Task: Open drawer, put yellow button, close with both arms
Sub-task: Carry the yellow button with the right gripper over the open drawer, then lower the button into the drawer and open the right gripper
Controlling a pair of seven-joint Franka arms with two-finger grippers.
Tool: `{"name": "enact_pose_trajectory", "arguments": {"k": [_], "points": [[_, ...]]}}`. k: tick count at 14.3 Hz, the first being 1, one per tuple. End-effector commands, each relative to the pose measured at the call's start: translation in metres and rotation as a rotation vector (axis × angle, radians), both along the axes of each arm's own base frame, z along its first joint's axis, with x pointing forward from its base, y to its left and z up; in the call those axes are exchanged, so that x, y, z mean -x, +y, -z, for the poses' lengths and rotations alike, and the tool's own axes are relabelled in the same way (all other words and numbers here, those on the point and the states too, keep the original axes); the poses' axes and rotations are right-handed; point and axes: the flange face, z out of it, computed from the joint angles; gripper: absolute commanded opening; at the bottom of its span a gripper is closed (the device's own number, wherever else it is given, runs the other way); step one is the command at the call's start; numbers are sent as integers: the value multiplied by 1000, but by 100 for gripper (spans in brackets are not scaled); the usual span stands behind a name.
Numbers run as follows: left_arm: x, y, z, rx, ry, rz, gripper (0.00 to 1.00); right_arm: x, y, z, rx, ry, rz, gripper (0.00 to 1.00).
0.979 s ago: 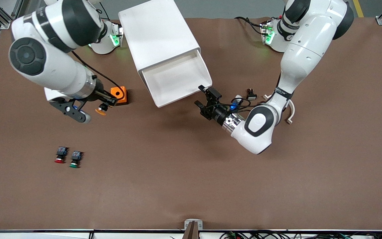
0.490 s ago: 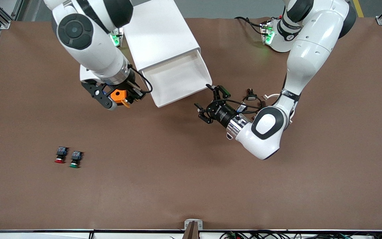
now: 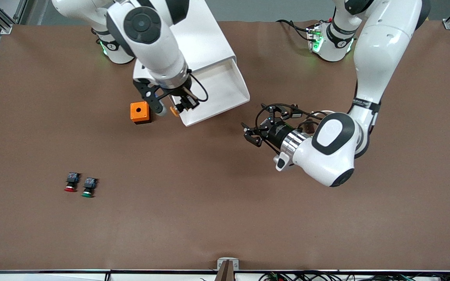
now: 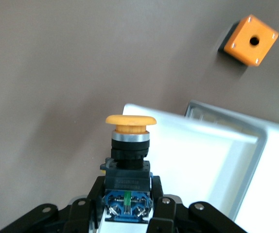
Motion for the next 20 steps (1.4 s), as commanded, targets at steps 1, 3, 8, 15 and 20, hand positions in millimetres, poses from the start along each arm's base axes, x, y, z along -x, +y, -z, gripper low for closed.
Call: {"name": "enact_pose_trajectory", "arguments": {"k": [1,3,8,15,20], "points": [[2,4,-46,-71,-253,53,100,25,23,18,36,-34,43,0],[-3,-1,-54,-143,-391,64,100,43,39,34,69,-61,53,0],[7,-29,-57,-312,-589,161,100,74,73,51,99,-112,77,0],[16,-55,-50,-444,-684,154,100,87,87,72,96,-153,127,0],[16,-64,-50,-482,-692,84,100,98,90,88,105,-156,110,10]]}}
